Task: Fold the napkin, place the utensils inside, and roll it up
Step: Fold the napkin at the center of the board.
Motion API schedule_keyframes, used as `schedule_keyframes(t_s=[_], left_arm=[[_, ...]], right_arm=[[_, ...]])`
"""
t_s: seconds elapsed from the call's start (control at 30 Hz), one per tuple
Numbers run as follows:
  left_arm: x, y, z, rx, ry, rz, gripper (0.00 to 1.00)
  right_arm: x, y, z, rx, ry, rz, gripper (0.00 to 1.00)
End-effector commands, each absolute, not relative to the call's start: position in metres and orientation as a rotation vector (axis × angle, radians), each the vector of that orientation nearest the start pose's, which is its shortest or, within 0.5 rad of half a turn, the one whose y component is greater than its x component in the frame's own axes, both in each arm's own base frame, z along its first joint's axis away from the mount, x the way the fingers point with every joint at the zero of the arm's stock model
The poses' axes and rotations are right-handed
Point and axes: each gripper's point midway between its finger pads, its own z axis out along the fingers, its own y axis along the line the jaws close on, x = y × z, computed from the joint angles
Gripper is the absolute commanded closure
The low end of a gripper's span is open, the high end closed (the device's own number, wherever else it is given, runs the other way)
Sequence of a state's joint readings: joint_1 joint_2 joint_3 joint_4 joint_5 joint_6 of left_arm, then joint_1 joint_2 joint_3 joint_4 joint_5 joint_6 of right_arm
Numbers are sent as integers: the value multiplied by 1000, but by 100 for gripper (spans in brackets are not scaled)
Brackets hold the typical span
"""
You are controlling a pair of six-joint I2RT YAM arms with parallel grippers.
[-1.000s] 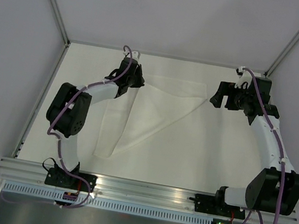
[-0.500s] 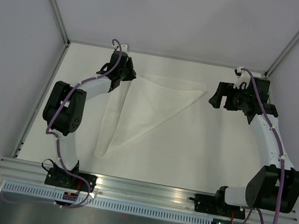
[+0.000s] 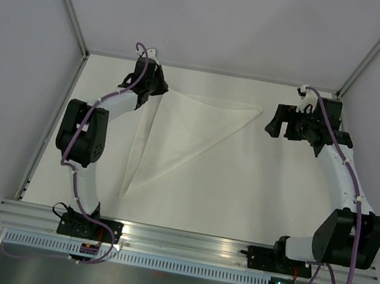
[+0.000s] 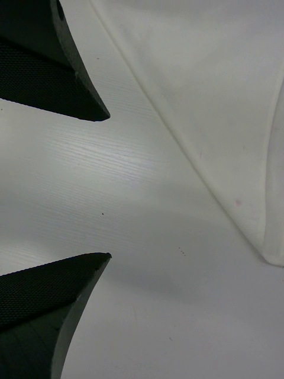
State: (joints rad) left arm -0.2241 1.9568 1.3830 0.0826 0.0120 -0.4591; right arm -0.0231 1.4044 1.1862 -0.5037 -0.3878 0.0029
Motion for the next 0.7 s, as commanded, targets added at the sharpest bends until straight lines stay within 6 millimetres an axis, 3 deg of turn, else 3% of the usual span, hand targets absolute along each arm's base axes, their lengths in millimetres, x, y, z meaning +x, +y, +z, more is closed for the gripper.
schedule_keyframes(t_s=[0.0,0.67], left_arm=[[554,-140,139,-239,2043,-456,98],[566,-104,133,-301,2040,-431,98]], right_arm=[[384,60,202,-172,2244,431,4],[384,59,200,-167,2251,425,4]])
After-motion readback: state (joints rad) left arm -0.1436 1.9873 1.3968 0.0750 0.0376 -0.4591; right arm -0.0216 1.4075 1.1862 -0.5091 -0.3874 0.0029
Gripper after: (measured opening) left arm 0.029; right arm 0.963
